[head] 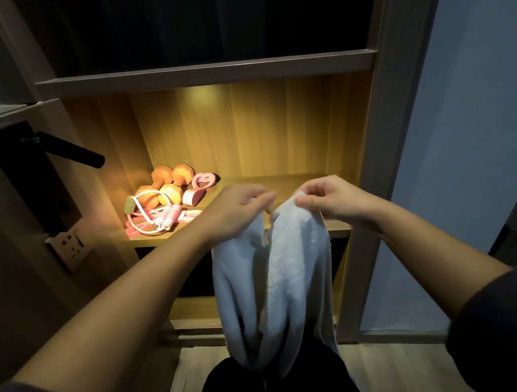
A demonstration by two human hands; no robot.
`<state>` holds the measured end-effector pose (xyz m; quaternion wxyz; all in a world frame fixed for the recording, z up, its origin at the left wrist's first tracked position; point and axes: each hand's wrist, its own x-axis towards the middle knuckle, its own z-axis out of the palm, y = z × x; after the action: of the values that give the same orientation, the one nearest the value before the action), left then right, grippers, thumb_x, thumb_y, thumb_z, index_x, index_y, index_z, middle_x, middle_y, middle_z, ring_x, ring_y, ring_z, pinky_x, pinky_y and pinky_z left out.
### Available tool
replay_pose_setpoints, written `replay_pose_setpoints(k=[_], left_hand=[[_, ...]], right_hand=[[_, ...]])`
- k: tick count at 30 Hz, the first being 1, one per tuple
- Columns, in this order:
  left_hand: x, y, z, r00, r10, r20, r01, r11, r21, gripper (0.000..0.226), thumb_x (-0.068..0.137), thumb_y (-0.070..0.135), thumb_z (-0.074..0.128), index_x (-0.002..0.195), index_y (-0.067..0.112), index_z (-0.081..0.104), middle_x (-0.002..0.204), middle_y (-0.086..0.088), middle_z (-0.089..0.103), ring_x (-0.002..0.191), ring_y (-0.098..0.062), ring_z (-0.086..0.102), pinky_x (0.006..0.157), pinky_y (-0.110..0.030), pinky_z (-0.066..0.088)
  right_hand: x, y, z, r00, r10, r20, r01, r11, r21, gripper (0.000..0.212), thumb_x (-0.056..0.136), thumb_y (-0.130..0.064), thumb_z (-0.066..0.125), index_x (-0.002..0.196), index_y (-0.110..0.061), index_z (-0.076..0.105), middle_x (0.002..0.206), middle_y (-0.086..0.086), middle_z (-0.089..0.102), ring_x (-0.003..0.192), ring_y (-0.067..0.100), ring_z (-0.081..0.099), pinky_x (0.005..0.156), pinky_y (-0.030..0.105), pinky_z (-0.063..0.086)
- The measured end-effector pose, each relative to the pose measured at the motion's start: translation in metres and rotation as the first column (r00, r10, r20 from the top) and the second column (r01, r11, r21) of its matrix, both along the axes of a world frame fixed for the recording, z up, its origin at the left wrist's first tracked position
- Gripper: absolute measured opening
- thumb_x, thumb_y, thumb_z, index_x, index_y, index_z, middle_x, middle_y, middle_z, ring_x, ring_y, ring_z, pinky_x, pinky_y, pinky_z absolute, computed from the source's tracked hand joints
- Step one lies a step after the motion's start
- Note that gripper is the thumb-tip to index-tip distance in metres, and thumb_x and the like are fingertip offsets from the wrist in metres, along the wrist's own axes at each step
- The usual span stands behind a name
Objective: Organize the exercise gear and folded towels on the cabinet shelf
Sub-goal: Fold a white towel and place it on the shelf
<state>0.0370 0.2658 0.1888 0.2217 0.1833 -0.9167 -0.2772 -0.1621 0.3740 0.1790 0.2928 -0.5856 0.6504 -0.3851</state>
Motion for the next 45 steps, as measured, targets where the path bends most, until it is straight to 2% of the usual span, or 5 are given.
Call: replay_pose_setpoints(k=[6,15,31,38,45], left_hand=[[0.081,-0.076,-0.006,0.856,0.469,0.217,-0.493,0.868,0.067,0.042,0.077,0.048,0.062,0.107,0.020,0.052,0.106,-0.008,0.056,0.086,-0.017,0.052,0.068,-0.030,0.041],[0.158,-0.102,-0.010,0.854,0.453,0.256,-0.518,0.780,0.351,0.085,0.040,0.065,0.082,0.109,0.025,0.051,0.113,-0.012,0.055,0.100,-0.031,0.060,0.074,-0.039,0.055],[0.158,-0.100,-0.018,0.643,0.765,0.031,-0.760,0.643,-0.093,0.032,0.078,0.026,0.081,0.085,0.006,0.058,0.088,-0.018,0.061,0.080,-0.030,0.055,0.061,-0.034,0.037],[0.171,-0.086,-0.008,0.555,0.701,0.448,-0.465,0.708,-0.532,0.005,0.093,0.024,0.062,0.096,0.021,0.059,0.106,-0.006,0.063,0.093,-0.019,0.061,0.072,-0.027,0.047],[0.174,-0.098,0.004,0.497,0.868,-0.019,-0.785,0.440,-0.435,0.012,0.089,0.007,0.058,0.088,0.018,0.056,0.085,-0.008,0.058,0.075,-0.029,0.059,0.066,-0.041,0.054]], right_hand=[[-0.095,0.001,-0.023,0.735,-0.667,-0.124,0.661,0.745,-0.088,0.020,0.095,-0.013,0.052,0.095,-0.003,0.069,0.094,0.018,0.063,0.090,0.028,0.057,0.077,0.033,0.043],[-0.174,0.047,-0.031,0.397,-0.917,-0.041,0.918,0.396,0.035,0.035,0.097,-0.013,0.053,0.126,0.006,0.060,0.128,0.024,0.060,0.122,0.042,0.054,0.102,0.038,0.040],[-0.166,0.051,-0.033,0.391,-0.920,-0.013,0.920,0.391,-0.001,0.030,0.097,-0.014,0.051,0.119,0.001,0.064,0.122,0.027,0.062,0.115,0.046,0.055,0.097,0.041,0.044],[-0.166,0.050,-0.027,0.375,-0.927,-0.015,0.927,0.375,-0.021,0.028,0.096,-0.013,0.052,0.116,0.002,0.065,0.118,0.028,0.063,0.110,0.046,0.058,0.094,0.042,0.046],[-0.163,0.049,0.008,0.306,-0.946,0.109,0.943,0.285,-0.174,0.027,0.100,-0.021,0.049,0.120,-0.004,0.056,0.124,0.025,0.058,0.113,0.043,0.055,0.096,0.041,0.043]])
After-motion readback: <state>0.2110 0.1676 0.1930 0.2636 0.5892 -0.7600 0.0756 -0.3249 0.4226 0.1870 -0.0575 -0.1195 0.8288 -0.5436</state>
